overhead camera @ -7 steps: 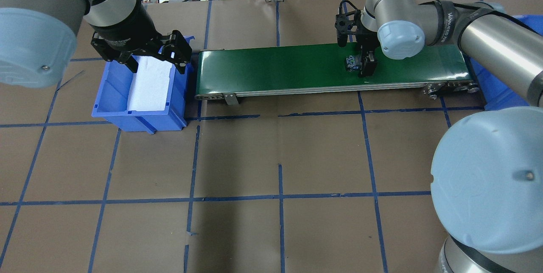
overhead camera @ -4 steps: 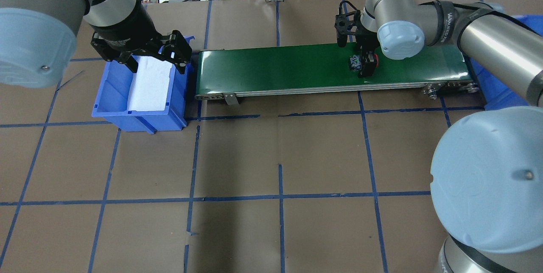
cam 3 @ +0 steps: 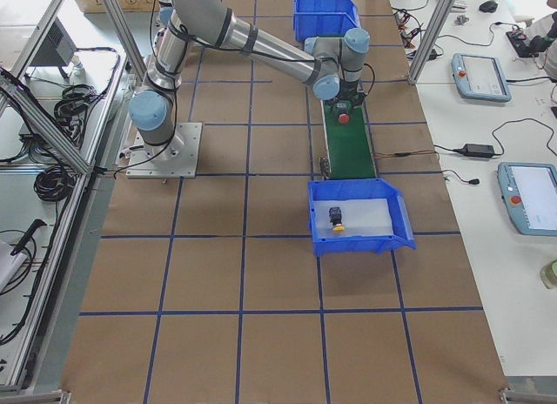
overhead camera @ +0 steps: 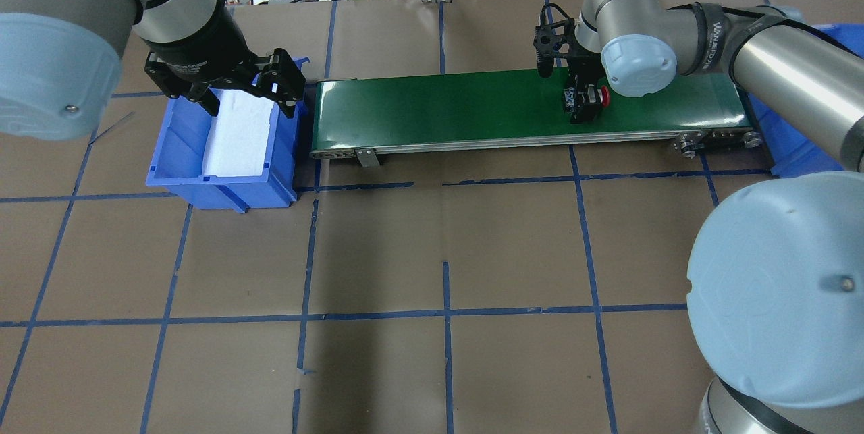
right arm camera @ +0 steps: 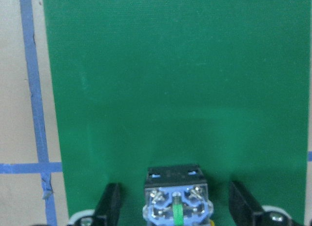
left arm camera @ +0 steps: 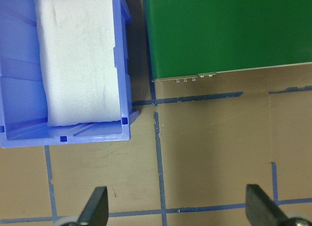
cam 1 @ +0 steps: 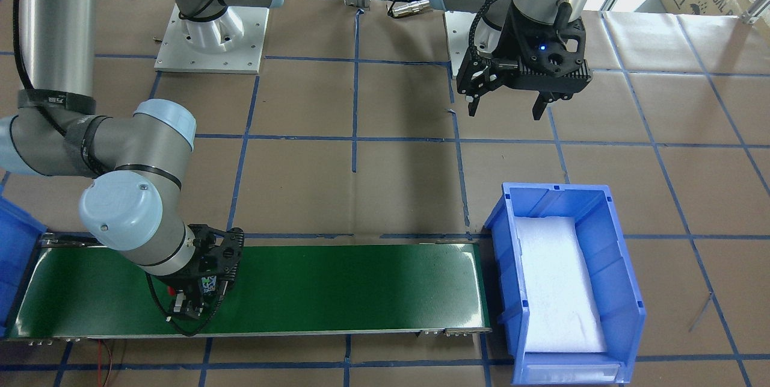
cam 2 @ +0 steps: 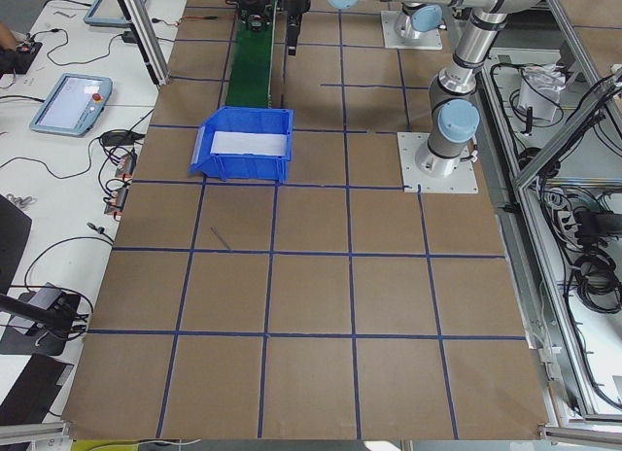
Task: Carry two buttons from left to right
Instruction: 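Lower the right gripper and grasp the red button, then carry the red button into the blue bin and release it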
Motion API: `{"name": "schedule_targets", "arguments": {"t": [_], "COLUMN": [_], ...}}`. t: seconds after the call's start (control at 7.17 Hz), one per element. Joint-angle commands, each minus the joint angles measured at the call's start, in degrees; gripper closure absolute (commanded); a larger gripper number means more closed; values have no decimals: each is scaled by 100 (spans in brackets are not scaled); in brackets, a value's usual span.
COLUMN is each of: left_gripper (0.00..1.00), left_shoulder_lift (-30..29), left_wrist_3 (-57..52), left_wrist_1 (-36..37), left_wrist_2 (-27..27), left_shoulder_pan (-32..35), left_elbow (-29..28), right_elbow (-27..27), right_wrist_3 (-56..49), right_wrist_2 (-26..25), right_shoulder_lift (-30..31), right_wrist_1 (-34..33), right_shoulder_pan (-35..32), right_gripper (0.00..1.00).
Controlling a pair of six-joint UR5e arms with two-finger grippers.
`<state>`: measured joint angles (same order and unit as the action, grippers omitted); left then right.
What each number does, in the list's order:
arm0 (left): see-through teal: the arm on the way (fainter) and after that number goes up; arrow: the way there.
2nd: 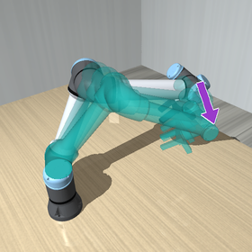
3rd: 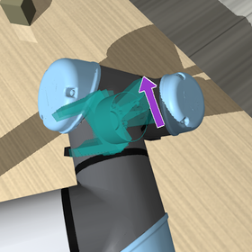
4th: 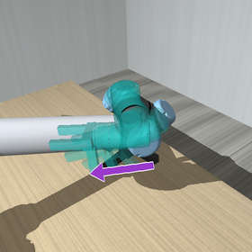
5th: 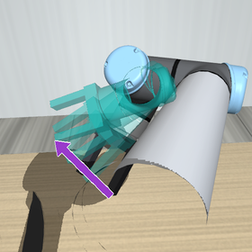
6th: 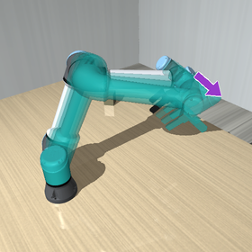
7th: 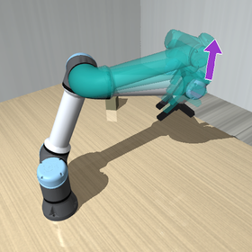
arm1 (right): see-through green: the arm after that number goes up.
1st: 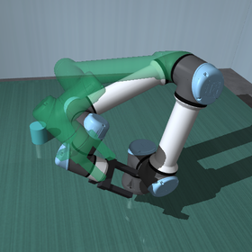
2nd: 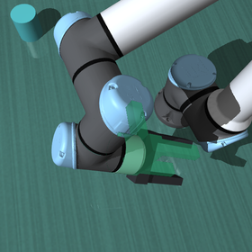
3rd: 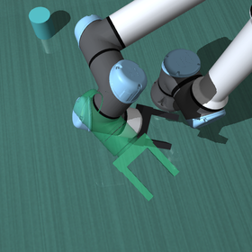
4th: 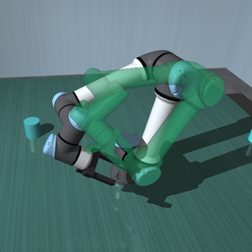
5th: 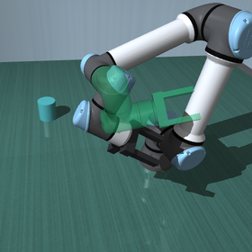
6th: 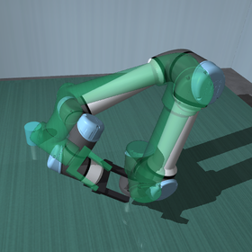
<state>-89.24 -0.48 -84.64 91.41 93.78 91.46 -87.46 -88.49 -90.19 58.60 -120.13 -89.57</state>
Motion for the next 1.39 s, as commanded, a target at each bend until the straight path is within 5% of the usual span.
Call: {"name": "schedule_targets", "arguments": {"t": [0.0, 0.28, 0.7, 1.25], "left_gripper": [0, 0, 0, 0], "left_shoulder_lift": [3, -14, -23, -23], "left_wrist_3": [-4, 4, 4, 4], "left_wrist_1": [0, 0, 0, 0], "left_wrist_2": [0, 0, 0, 0], "left_shoulder_pan": [0, 9, 9, 9], "left_elbow": [3, 3, -6, -6], "right_elbow": [9, 79, 97, 816], "right_wrist_3": [16, 51, 60, -27], "right_wrist_2": [-183, -201, -192, -183], "right_shoulder_lift": [20, 29, 291, 557], "right_wrist_1": [34, 253, 489, 683], "right_shoulder_pan": [1, 27, 62, 1377], "right_gripper": [74, 86, 90, 93]}}
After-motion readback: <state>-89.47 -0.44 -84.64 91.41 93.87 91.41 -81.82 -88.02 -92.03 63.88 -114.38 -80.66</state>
